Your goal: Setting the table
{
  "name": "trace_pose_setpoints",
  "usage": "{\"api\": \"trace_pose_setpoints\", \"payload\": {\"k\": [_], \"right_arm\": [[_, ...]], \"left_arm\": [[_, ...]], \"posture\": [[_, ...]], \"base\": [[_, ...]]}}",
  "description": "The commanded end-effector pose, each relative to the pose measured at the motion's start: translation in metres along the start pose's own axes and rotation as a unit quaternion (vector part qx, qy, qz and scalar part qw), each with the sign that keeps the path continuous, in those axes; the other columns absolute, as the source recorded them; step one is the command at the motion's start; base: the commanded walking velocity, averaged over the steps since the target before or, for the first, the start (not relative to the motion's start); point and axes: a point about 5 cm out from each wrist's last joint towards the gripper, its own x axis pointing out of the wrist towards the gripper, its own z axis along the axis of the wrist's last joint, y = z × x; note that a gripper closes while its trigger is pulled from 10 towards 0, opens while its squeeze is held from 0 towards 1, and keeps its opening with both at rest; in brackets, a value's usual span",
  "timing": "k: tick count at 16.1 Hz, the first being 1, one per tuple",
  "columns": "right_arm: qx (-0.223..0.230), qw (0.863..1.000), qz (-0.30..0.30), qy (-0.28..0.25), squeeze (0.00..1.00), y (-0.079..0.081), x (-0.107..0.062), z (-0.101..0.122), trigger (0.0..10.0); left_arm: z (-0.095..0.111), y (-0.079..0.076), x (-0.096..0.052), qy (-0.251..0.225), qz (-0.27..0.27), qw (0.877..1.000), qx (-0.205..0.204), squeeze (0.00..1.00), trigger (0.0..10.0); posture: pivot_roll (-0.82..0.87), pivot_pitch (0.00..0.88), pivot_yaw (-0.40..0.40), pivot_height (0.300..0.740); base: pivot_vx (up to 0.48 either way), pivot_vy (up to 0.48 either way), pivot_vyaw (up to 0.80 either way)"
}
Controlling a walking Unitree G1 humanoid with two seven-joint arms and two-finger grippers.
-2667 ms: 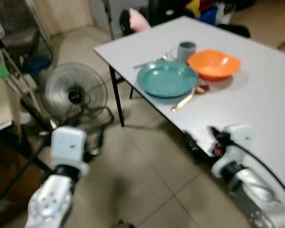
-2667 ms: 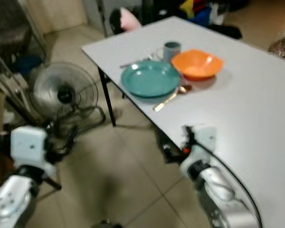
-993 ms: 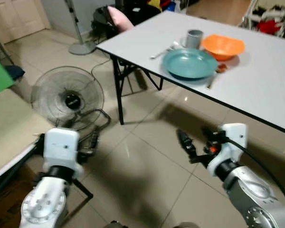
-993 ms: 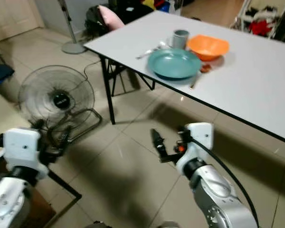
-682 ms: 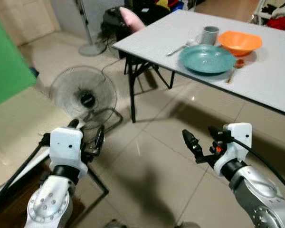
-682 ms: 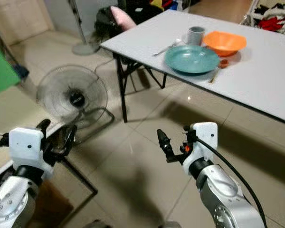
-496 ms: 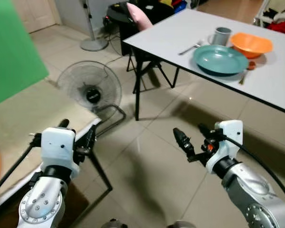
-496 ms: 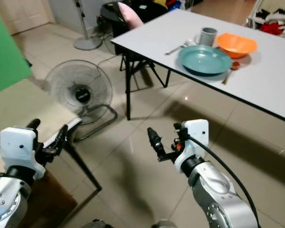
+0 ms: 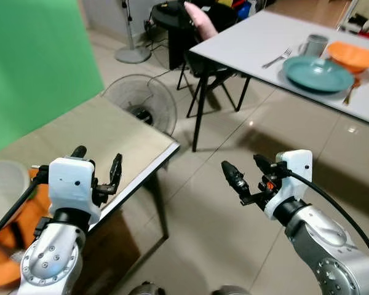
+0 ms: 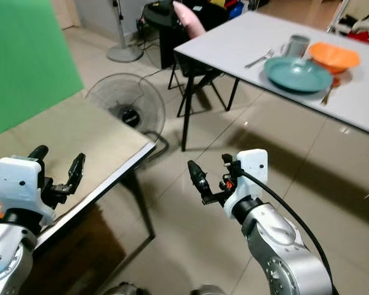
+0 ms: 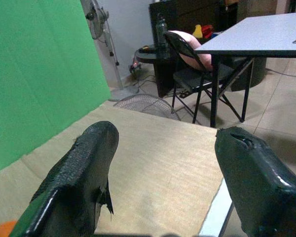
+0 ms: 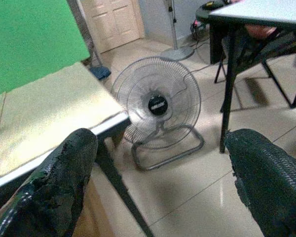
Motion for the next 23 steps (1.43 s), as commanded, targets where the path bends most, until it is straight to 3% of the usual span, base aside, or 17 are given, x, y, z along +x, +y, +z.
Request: {"api": "trace_pose_setpoints", "payload": {"k": [1,6,10,11,12,14,15,16,17,19,21,23], "right_arm": [[0.004,1.000,0.005,-0.005,1.00,0.000,0.000,0.002,10.0],[0.006,1.000,0.016,-0.011,1.00,0.001,0.002,0.005,10.0],[0.004,0.999,0.031,-0.014,1.00,0.000,0.004,0.009,10.0],[0.004,0.999,0.037,-0.013,1.00,0.001,0.005,0.010,10.0],[0.002,0.999,0.046,-0.010,1.00,0.002,0.005,0.010,10.0],[-0.002,0.998,0.062,-0.004,1.00,0.004,0.006,0.010,10.0],[-0.001,0.998,0.070,-0.001,0.17,0.005,0.006,0.011,10.0],[0.001,0.997,0.082,0.001,0.00,0.006,0.006,0.012,10.0],[0.002,0.995,0.097,0.004,0.00,0.008,0.005,0.013,10.0],[-0.006,0.989,0.145,0.010,0.00,0.014,0.002,0.016,10.0],[-0.046,0.970,0.236,0.027,0.00,0.023,-0.006,0.021,10.0],[-0.081,0.937,0.336,0.038,0.00,0.031,-0.019,0.032,10.0]], "left_arm": [[0.005,0.001,-0.001,-0.008,0.002,1.000,0.008,0.00,10.0],[0.018,0.003,-0.001,-0.025,0.007,1.000,0.012,0.00,10.0],[0.024,0.020,-0.002,-0.022,0.060,0.998,0.016,0.00,10.0],[0.021,0.030,-0.003,-0.012,0.084,0.996,0.004,0.13,10.0],[0.018,0.037,-0.004,0.002,0.104,0.995,-0.003,1.00,10.0],[0.014,0.048,-0.004,0.024,0.131,0.991,-0.008,1.00,10.0],[0.007,0.056,-0.003,0.054,0.145,0.988,-0.021,1.00,10.0],[-0.002,0.062,-0.002,0.087,0.152,0.983,-0.048,0.90,10.0],[-0.006,0.063,-0.002,0.101,0.140,0.982,-0.072,0.06,10.0],[-0.011,0.066,-0.003,0.126,0.135,0.979,-0.092,0.00,10.0],[-0.014,0.072,-0.006,0.149,0.166,0.968,-0.115,0.00,10.0],[-0.018,0.082,-0.009,0.170,0.202,0.955,-0.137,0.00,10.0]], "posture": [[-0.07,0.074,0.032,0.740],[-0.06,0.076,0.025,0.740],[-0.05,0.076,0.020,0.740],[-0.05,0.076,0.019,0.740],[-0.05,0.076,0.019,0.740],[-0.05,0.076,0.018,0.740],[-0.05,0.076,0.018,0.740],[-0.05,0.074,0.021,0.740],[-0.05,0.073,0.023,0.740],[-0.06,0.070,0.028,0.740],[-0.06,0.070,0.028,0.740],[-0.06,0.068,0.032,0.740]], "base": [[0.000,0.375,0.00],[0.000,0.366,0.00],[0.000,0.000,0.00],[0.000,0.000,0.00],[0.000,0.000,0.00],[0.000,0.000,0.00],[0.000,0.000,0.00],[0.000,0.000,0.00],[0.000,0.000,0.00],[0.000,0.000,0.00],[0.000,0.000,0.00],[0.000,0.000,0.00]]}}
